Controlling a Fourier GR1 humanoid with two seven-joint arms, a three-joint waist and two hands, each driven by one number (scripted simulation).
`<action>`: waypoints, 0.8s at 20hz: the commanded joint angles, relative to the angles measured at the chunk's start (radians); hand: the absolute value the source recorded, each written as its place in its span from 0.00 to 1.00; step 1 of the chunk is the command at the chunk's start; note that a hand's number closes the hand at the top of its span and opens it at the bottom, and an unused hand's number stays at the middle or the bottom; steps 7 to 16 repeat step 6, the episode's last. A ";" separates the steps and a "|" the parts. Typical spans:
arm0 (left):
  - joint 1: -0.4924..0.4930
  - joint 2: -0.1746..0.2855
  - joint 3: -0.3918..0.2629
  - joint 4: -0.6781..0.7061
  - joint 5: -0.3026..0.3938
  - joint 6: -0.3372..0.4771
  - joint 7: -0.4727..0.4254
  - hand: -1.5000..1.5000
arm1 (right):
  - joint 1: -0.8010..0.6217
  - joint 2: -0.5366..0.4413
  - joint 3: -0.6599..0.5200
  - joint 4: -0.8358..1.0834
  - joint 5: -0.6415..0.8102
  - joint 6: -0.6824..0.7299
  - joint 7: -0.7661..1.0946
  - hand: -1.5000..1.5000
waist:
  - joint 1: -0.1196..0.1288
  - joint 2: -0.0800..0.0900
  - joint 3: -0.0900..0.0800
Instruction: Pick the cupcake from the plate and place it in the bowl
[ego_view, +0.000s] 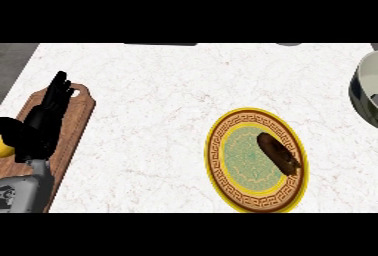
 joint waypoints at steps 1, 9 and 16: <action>0.008 0.000 -0.002 -0.004 -0.006 0.002 -0.008 0.50 | 0.026 -0.023 -0.033 0.004 -0.039 0.222 -0.080 0.00 | -0.008 -0.003 0.003; 0.001 0.008 0.019 0.002 0.018 -0.009 -0.001 0.50 | 0.021 -0.042 -0.086 -0.019 -0.102 0.277 -0.023 0.00 | -0.016 -0.006 0.003; 0.001 0.008 0.019 0.002 0.018 -0.009 -0.001 0.50 | 0.021 -0.042 -0.086 -0.019 -0.102 0.277 -0.023 0.00 | -0.016 -0.006 0.003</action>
